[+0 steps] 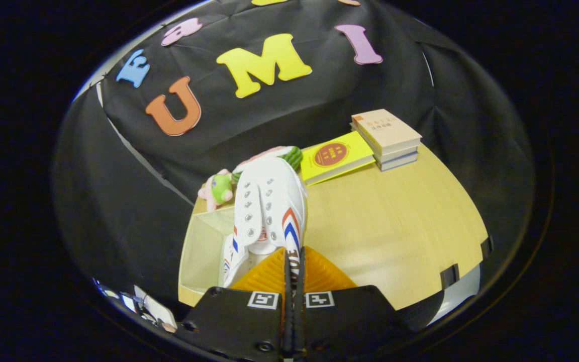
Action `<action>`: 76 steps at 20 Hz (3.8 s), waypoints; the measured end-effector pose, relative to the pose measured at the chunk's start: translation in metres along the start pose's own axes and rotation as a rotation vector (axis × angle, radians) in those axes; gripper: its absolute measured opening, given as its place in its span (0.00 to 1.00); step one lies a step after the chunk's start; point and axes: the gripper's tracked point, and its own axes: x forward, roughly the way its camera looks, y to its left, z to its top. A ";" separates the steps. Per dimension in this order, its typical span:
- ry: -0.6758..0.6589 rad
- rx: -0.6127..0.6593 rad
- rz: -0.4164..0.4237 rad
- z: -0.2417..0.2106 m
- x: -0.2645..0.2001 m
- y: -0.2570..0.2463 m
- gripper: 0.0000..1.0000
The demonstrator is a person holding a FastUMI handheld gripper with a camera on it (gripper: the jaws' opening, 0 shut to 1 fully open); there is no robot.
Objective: Open the storage box then place both shoes into the box .Put the left shoe in first, then the right shoe, with the right side of both shoes facing outward in a uniform manner.
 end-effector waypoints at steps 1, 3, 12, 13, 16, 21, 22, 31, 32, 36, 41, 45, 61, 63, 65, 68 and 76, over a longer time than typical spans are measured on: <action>-0.010 -0.009 0.006 -0.001 -0.002 0.013 0.06; -0.008 -0.005 0.029 -0.008 -0.002 0.041 0.06; 0.004 0.090 0.108 -0.048 0.046 0.134 0.06; -0.005 0.094 0.110 -0.053 0.052 0.140 0.06; 0.011 0.095 0.097 -0.068 0.070 0.150 0.06; 0.018 0.088 0.052 -0.088 0.107 0.149 0.06; 0.017 0.090 0.043 -0.092 0.116 0.148 0.06; -0.181 -0.031 0.005 -0.064 0.111 0.130 1.00; -0.230 -0.070 -0.005 -0.054 0.099 0.129 1.00; -0.401 -0.148 -0.030 -0.023 0.038 0.124 1.00; -0.527 -0.181 -0.062 -0.004 -0.021 0.108 1.00; -0.619 -0.198 -0.081 0.017 -0.060 0.091 1.00; -0.790 -0.249 -0.127 0.025 -0.146 0.059 1.00; -0.836 -0.244 -0.118 0.026 -0.158 0.061 1.00; -0.864 -0.245 -0.105 0.024 -0.166 0.067 1.00; -0.869 -0.275 -0.098 0.017 -0.169 0.075 1.00; -0.852 -0.326 -0.093 0.000 -0.168 0.090 1.00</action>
